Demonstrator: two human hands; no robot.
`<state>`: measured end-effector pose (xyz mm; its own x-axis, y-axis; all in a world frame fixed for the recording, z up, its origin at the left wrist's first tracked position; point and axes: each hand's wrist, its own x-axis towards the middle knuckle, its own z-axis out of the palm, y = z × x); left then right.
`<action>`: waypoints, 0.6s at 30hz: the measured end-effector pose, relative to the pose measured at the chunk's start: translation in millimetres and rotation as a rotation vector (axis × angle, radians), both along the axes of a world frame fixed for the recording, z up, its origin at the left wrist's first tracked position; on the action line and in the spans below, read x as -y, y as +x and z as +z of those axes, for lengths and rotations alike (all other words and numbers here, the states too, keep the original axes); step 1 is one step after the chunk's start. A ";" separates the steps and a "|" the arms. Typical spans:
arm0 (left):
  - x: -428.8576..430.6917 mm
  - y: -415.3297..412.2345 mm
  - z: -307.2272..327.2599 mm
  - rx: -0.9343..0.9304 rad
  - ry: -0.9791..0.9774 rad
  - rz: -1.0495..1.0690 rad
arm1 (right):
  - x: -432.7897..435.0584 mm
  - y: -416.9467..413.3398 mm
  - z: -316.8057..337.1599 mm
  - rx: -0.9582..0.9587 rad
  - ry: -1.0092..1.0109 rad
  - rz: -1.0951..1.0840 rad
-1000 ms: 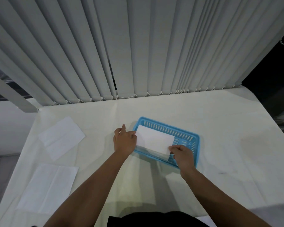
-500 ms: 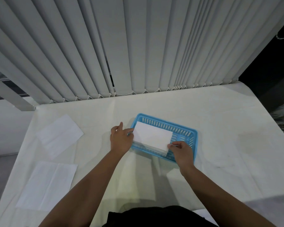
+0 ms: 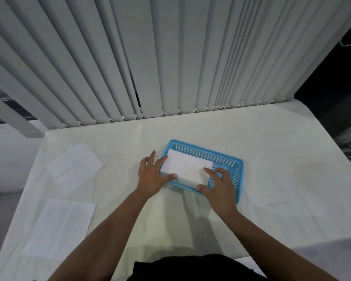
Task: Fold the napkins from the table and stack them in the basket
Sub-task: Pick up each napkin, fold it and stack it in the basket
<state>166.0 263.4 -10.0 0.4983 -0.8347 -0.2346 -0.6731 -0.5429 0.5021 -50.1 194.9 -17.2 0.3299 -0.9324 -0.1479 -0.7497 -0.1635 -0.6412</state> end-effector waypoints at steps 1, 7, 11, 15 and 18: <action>-1.5 0.7 -0.8 -0.006 0.004 -0.004 | -0.4 -0.6 -0.7 -0.012 -0.031 0.014; -9.1 10.1 -6.5 -0.001 0.022 0.034 | 2.4 -2.2 -5.4 -0.042 -0.093 0.064; -9.5 15.7 -6.0 0.013 -0.026 0.088 | 3.2 -2.0 -7.7 -0.062 -0.120 0.080; -7.3 16.7 -3.8 0.017 -0.044 0.086 | 3.7 -1.6 -7.7 -0.052 -0.122 0.082; -9.3 17.0 -5.2 -0.004 -0.027 0.045 | 4.1 -2.6 -7.0 -0.061 -0.120 0.095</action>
<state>183.0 272.7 -15.1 0.5342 -0.8177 -0.2143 -0.6466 -0.5585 0.5196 -52.7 190.7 -24.2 0.4115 -0.9095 -0.0600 -0.7640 -0.3083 -0.5668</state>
